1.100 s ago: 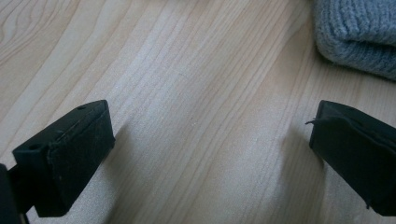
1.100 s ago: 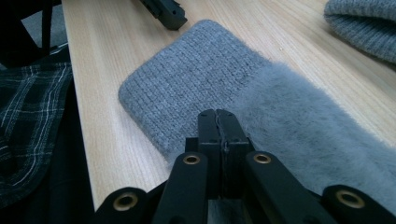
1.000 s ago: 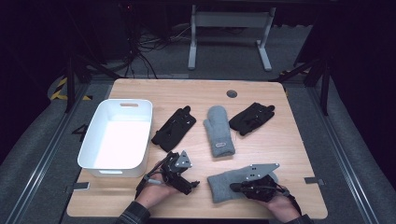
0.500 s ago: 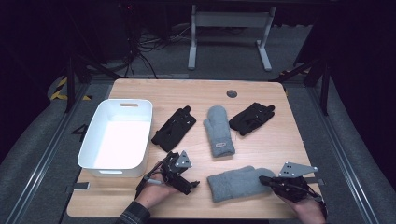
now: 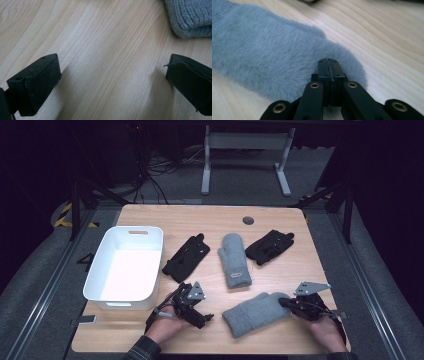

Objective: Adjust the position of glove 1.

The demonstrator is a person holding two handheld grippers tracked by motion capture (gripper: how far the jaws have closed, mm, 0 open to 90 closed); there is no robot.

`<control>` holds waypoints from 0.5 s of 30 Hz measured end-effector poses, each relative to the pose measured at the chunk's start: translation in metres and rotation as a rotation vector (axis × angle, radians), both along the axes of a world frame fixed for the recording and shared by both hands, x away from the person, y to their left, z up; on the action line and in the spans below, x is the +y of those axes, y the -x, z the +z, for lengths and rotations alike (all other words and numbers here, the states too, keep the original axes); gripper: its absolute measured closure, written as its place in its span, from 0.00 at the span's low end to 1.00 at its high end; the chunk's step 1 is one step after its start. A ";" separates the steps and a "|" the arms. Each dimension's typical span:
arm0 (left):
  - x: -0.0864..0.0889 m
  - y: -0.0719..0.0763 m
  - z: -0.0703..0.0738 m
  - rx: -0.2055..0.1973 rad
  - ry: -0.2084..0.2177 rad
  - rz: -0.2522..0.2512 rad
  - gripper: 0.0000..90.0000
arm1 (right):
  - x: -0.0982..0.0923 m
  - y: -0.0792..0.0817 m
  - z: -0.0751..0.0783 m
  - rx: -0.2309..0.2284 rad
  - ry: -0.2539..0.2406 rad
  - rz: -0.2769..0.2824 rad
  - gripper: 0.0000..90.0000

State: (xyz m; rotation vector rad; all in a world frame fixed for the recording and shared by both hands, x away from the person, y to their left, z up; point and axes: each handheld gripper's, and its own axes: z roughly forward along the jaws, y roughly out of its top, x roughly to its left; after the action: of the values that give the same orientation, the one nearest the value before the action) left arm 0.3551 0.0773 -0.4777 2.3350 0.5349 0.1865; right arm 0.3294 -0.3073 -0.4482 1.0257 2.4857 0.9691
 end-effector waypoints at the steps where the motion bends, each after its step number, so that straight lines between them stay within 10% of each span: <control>1: 0.000 0.000 0.000 -0.001 0.001 0.000 0.00 | 0.001 -0.003 0.000 -0.001 -0.001 0.003 1.00; 9: 0.000 0.000 0.000 0.000 0.001 0.001 0.00 | 0.008 -0.012 -0.001 -0.002 -0.016 0.017 1.00; 15: 0.000 0.000 0.000 0.001 0.002 0.002 0.00 | -0.015 -0.003 0.015 -0.097 -0.083 -0.063 0.86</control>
State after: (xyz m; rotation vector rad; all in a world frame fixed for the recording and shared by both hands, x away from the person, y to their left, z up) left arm 0.3551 0.0772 -0.4777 2.3331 0.5374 0.1857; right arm 0.3326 -0.3218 -0.4334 1.0492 2.3390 1.0835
